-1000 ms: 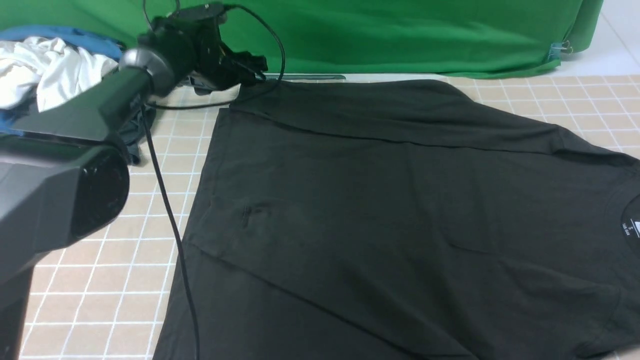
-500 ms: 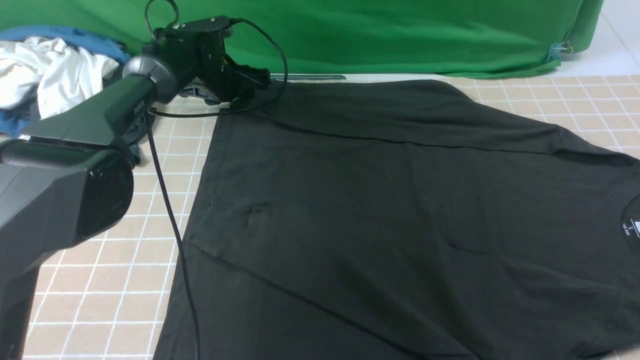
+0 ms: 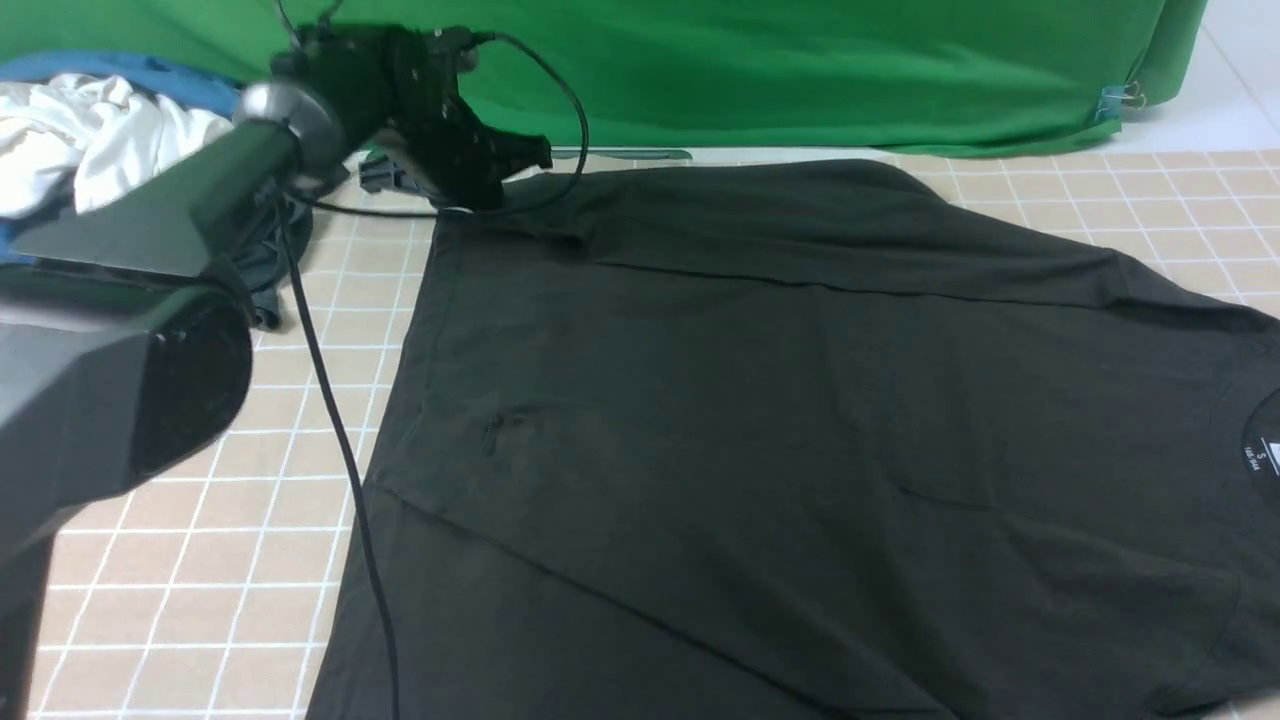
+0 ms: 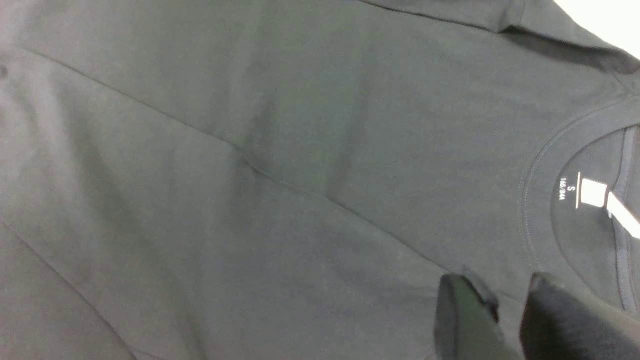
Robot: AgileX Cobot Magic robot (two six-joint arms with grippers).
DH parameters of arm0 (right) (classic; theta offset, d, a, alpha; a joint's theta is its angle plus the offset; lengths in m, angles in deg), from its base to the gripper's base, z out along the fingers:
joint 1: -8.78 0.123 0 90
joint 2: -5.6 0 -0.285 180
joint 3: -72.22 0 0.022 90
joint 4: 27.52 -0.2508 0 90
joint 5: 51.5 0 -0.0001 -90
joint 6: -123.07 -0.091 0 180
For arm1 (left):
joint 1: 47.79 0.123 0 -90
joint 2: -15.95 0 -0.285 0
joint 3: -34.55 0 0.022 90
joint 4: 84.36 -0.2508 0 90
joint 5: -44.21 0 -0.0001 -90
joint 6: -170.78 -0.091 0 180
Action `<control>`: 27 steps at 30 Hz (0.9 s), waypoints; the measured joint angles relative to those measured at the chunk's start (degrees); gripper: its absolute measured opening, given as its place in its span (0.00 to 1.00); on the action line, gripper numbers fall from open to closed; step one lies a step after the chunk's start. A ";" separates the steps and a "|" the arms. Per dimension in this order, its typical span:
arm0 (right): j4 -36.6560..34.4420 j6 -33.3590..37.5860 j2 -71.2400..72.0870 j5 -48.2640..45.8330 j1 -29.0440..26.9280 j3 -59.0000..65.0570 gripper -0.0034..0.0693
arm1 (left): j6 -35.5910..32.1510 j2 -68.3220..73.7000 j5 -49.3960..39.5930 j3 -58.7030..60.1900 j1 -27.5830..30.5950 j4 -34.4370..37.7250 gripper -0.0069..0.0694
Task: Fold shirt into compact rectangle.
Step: 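Fold the left side of the dark shirt inward over its body with the left gripper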
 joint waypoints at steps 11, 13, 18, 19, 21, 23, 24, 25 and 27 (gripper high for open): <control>0.00 0.00 0.00 0.00 0.00 0.00 0.36 | -1.46 -8.89 -11.85 0.00 -0.30 1.52 0.13; -0.30 0.00 0.00 0.00 0.00 0.00 0.37 | -1.50 -9.21 -14.33 0.00 -0.30 1.60 0.13; -0.56 0.00 0.00 0.00 0.00 0.00 0.37 | -1.45 -9.32 -21.92 0.00 -0.30 1.71 0.13; -0.64 0.00 0.00 0.00 0.00 0.00 0.37 | -1.45 -9.32 -22.73 0.00 -0.30 1.83 0.13; -0.70 0.00 0.00 0.00 0.00 0.00 0.37 | -1.25 -9.54 -23.42 0.00 -0.30 1.97 0.13; -0.89 0.00 0.00 0.00 0.00 0.00 0.37 | -1.00 -9.84 -23.70 0.04 -0.30 1.97 0.13; -0.96 0.00 0.00 0.00 0.00 0.00 0.37 | -0.54 -10.62 -23.85 0.12 -0.37 1.97 0.13; -1.08 0.00 0.00 0.00 0.00 0.00 0.37 | -0.09 -11.45 -23.85 0.52 -0.43 1.97 0.13; -1.10 0.00 0.00 0.00 0.00 0.00 0.37 | 0.41 -13.42 -23.74 2.00 -1.03 1.39 0.13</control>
